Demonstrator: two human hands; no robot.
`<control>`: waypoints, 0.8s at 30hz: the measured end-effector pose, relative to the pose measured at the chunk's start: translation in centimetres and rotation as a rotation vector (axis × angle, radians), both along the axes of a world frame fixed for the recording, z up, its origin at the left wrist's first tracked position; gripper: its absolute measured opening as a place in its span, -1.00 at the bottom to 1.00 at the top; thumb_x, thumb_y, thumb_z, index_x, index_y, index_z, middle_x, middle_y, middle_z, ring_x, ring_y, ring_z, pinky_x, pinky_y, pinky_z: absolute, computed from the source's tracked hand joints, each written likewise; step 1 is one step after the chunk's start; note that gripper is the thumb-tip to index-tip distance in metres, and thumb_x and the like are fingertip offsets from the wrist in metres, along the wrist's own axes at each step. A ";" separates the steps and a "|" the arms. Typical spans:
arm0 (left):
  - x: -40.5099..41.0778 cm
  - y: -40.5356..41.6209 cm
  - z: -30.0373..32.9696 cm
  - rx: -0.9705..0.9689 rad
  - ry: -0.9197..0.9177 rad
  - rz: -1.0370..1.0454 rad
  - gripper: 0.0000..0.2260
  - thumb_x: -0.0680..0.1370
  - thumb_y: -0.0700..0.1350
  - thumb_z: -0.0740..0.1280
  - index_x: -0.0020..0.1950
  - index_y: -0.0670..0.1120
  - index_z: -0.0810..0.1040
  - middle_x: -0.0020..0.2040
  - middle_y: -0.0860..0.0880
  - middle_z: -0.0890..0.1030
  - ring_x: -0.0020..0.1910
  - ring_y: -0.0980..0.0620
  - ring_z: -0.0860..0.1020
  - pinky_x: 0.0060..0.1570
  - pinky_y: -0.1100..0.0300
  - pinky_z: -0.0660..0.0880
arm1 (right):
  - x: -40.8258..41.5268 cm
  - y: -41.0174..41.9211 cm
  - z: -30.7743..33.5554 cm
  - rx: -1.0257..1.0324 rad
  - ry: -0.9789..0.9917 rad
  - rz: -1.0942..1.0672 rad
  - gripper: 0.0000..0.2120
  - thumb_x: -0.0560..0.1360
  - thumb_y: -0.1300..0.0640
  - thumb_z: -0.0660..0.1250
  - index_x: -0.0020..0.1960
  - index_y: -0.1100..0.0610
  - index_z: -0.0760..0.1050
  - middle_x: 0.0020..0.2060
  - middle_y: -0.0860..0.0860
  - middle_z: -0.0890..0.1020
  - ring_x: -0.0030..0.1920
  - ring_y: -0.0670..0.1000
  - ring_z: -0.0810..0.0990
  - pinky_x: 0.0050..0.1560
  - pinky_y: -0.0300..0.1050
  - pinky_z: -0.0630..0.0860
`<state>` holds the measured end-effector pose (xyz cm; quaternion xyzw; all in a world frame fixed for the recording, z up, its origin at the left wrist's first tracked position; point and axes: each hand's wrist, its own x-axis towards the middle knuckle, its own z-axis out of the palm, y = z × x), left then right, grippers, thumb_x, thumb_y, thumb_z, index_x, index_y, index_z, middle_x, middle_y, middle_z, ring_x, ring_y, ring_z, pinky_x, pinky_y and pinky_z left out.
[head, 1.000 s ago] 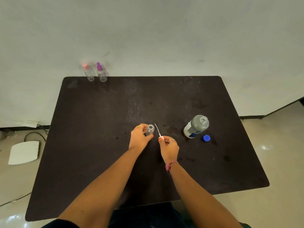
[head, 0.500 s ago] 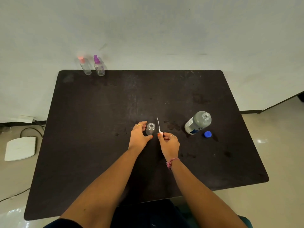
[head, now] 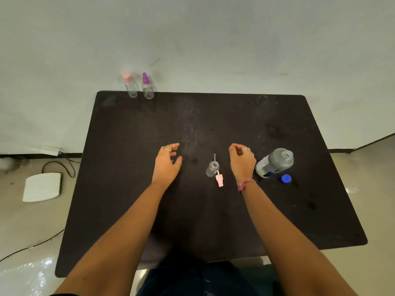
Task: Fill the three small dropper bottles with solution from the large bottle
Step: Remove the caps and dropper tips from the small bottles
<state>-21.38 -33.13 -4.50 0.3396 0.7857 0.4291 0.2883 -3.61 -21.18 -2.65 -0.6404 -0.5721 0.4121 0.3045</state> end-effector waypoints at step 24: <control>-17.6 1.9 3.2 0.186 -0.047 0.321 -0.74 0.57 -0.11 0.32 0.26 -0.02 0.48 0.16 0.02 0.55 0.03 0.22 0.54 -0.08 0.53 0.41 | -29.5 9.8 5.1 0.394 -0.296 0.723 -0.71 0.55 0.25 0.24 0.26 0.20 0.50 0.19 0.12 0.54 0.14 0.05 0.56 0.17 -0.20 0.44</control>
